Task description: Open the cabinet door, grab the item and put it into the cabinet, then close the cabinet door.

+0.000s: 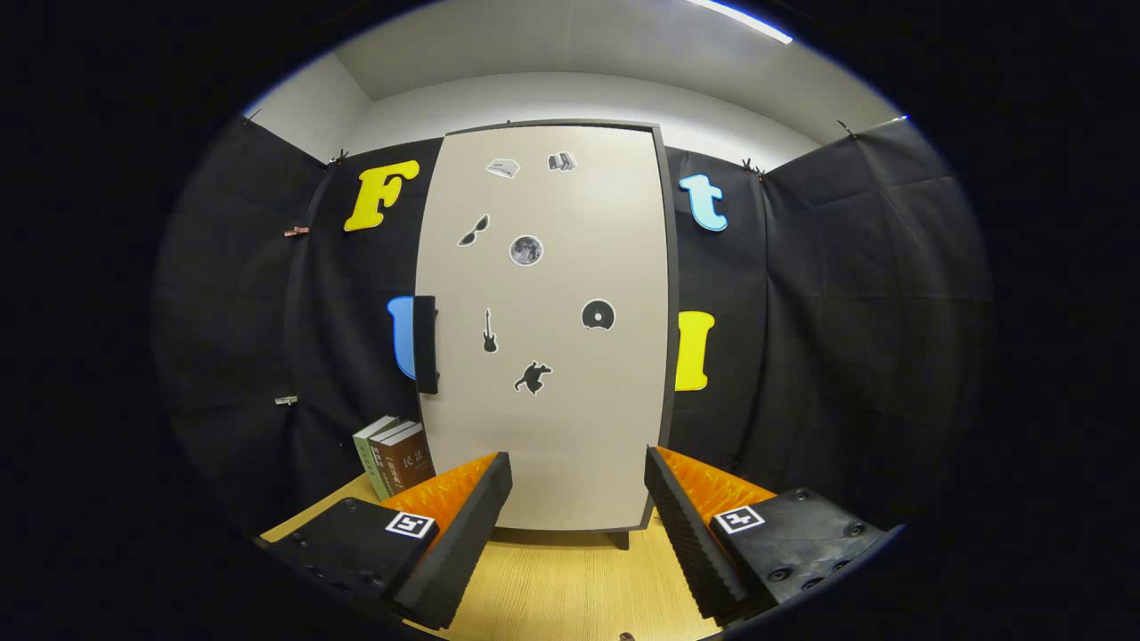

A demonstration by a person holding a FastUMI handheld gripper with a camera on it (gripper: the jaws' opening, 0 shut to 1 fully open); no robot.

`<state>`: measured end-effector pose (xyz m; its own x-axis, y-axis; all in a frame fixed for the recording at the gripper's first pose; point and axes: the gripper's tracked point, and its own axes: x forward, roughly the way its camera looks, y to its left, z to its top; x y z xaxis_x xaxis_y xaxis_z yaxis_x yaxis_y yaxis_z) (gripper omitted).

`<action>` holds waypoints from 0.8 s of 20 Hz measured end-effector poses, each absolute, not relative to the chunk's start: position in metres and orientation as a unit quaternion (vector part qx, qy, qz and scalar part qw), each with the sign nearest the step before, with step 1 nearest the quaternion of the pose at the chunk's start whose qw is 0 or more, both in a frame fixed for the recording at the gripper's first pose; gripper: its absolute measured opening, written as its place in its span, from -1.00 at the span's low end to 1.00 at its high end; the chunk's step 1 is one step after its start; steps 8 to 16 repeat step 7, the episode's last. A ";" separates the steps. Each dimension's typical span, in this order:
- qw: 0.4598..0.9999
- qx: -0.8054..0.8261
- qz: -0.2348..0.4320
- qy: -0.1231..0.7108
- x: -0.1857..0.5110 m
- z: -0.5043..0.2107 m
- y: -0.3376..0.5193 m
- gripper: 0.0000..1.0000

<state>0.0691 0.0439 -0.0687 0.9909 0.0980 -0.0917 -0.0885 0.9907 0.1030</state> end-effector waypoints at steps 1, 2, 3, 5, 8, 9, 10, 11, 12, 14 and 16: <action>0.997 0.049 0.047 0.048 0.070 -0.068 0.045 0.95; 0.997 0.048 0.047 0.049 0.070 -0.068 0.044 0.95; 0.997 0.048 0.048 0.047 0.071 -0.068 0.045 0.95; 0.997 0.047 0.047 0.045 0.071 -0.066 0.045 0.95; 0.997 0.044 0.046 0.044 0.071 -0.066 0.046 0.95; 0.997 0.044 0.046 0.044 0.071 -0.066 0.046 0.95; 0.997 0.044 0.046 0.044 0.071 -0.066 0.046 0.95; 0.997 0.044 0.046 0.044 0.071 -0.066 0.046 0.95; 0.997 0.044 0.046 0.044 0.071 -0.066 0.046 0.95; 0.997 0.044 0.046 0.044 0.071 -0.066 0.046 0.95; 0.997 0.044 0.046 0.044 0.071 -0.066 0.046 0.95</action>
